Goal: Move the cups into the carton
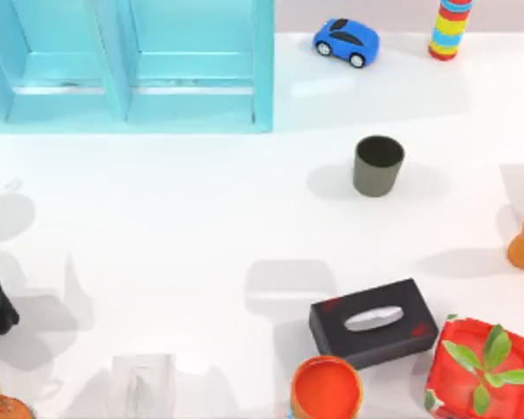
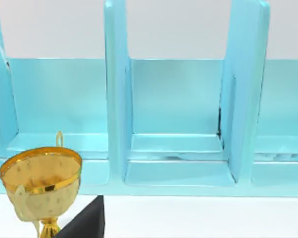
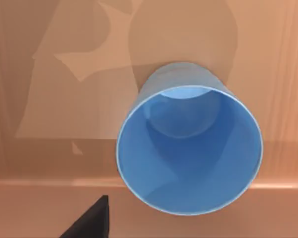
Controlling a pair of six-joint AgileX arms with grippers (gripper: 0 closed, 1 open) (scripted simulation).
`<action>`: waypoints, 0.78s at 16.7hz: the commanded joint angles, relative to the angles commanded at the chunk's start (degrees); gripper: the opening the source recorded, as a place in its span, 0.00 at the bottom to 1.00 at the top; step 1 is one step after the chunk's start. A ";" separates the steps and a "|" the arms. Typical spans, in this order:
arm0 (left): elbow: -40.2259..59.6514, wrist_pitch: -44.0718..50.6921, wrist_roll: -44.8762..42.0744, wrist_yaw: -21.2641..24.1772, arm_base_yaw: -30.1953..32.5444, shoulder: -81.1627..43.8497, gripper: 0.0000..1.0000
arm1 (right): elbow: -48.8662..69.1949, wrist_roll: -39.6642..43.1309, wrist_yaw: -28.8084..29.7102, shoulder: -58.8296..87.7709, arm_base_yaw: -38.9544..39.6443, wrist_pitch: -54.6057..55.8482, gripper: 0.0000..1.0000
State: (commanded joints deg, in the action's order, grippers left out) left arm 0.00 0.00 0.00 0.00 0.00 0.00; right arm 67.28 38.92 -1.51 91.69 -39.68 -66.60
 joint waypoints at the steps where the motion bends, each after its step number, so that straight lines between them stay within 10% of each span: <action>1: 0.00 0.00 0.00 0.00 0.00 0.00 1.00 | 1.37 0.10 -0.01 0.11 -0.07 -1.32 1.00; 13: 0.00 0.00 0.00 0.00 0.00 0.00 1.00 | 21.81 0.21 0.02 -0.23 -0.25 -21.88 1.00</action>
State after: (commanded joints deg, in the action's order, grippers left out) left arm 0.00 0.00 0.00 0.00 0.00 0.00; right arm 89.09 39.13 -1.49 91.47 -39.93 -88.48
